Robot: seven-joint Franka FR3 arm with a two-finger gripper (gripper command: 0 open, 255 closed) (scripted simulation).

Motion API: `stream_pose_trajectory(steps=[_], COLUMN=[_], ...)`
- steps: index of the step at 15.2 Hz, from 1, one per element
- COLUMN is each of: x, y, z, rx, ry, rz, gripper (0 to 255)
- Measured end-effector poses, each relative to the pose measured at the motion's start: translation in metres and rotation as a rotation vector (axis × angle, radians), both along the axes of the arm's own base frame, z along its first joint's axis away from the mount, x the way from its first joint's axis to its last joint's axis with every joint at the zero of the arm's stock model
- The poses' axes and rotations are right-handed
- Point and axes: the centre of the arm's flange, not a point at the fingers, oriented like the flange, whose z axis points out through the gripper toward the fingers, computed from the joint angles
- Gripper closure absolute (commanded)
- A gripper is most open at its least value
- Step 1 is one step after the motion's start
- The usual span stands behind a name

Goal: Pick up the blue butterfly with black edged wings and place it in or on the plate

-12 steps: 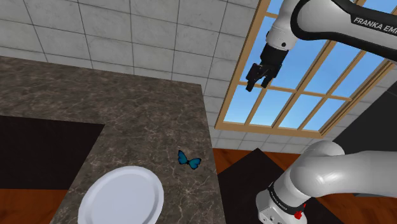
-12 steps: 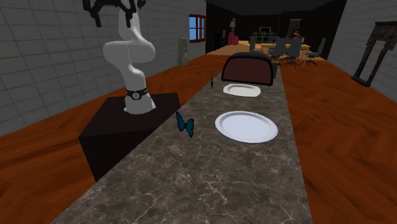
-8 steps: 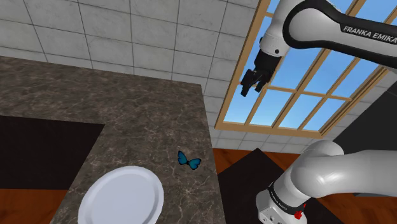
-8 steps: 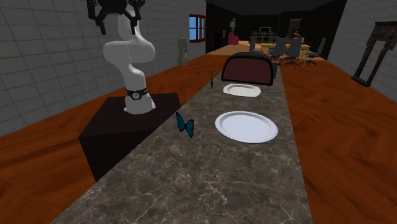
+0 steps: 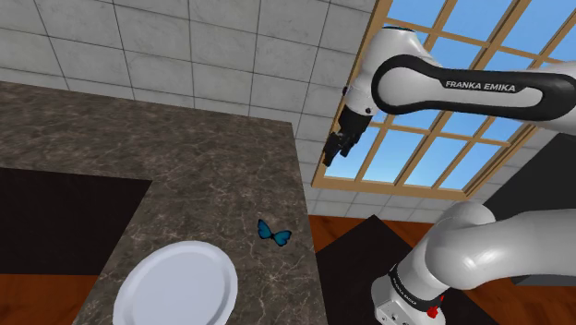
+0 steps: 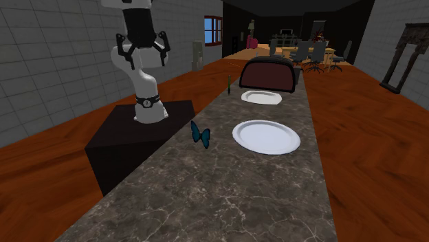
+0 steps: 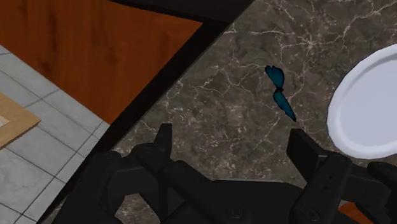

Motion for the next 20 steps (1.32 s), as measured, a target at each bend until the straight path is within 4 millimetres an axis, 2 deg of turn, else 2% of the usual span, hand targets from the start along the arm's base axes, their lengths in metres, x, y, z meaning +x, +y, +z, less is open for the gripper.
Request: stream_pose_trajectory(steps=[7,10,14,20], x=[0.013,0.019,0.023,0.023], y=[0.042,0.063,0.088,0.128], z=[-0.083,-0.109,-0.155,-0.212], rx=[0.044,0.064,0.089,0.124], ry=[0.000,-0.001,-0.001,-0.003], rz=[0.151,0.216,0.302,0.422], gripper=[0,0,0,0])
